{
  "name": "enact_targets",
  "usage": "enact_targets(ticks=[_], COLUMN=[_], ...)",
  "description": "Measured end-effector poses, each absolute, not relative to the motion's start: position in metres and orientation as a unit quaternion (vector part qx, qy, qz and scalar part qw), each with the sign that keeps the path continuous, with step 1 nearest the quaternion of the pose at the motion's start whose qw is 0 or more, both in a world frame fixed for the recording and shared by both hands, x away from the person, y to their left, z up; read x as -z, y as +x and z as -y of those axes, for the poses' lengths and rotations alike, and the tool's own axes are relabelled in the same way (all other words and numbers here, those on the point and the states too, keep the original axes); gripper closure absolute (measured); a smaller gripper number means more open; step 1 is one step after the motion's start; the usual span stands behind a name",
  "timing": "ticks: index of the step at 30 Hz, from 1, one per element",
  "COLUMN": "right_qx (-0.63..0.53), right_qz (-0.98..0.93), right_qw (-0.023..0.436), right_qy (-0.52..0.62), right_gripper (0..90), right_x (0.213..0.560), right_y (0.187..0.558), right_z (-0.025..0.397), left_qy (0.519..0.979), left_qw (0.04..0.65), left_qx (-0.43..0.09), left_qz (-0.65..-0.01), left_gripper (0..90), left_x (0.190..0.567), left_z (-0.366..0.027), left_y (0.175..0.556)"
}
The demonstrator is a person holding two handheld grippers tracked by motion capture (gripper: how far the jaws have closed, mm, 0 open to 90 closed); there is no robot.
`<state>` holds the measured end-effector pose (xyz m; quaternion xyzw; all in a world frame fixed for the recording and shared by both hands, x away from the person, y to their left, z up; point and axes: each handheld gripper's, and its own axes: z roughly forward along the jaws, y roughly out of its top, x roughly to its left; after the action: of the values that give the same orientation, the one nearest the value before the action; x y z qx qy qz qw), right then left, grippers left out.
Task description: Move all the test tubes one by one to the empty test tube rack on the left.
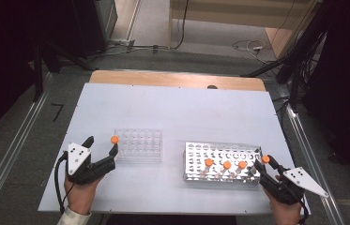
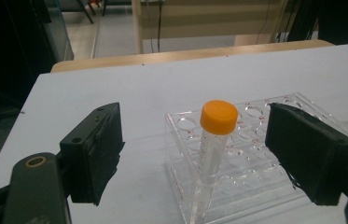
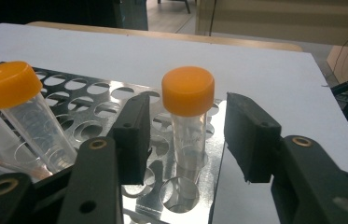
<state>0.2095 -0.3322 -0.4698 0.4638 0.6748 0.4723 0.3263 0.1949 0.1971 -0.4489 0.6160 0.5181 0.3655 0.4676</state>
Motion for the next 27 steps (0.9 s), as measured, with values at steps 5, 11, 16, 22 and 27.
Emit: enact_targets(ticks=[5, 11, 16, 22, 27], right_qx=[-0.466, -0.464, -0.468, -0.476, -0.487], right_qz=[-0.679, -0.68, -0.674, -0.664, -0.655], right_qw=[0.323, 0.325, 0.331, 0.33, 0.338], right_qy=[0.466, 0.466, 0.466, 0.472, 0.47], right_gripper=[55.6, 65.7, 71.0, 71.4, 71.6], right_x=[0.473, 0.474, 0.47, 0.46, 0.446], right_y=[0.211, 0.212, 0.21, 0.21, 0.207], right_z=[0.331, 0.331, 0.333, 0.335, 0.334], left_qy=[0.616, 0.616, 0.616, 0.614, 0.616], left_qw=[0.468, 0.468, 0.468, 0.469, 0.469], left_qx=[-0.365, -0.365, -0.365, -0.365, -0.365], left_qz=[-0.518, -0.518, -0.518, -0.519, -0.518], left_gripper=[18.8, 18.8, 18.8, 18.8, 18.8], left_x=[0.449, 0.449, 0.449, 0.448, 0.449], left_z=[-0.197, -0.197, -0.197, -0.197, -0.197], left_y=[0.195, 0.195, 0.195, 0.195, 0.195])
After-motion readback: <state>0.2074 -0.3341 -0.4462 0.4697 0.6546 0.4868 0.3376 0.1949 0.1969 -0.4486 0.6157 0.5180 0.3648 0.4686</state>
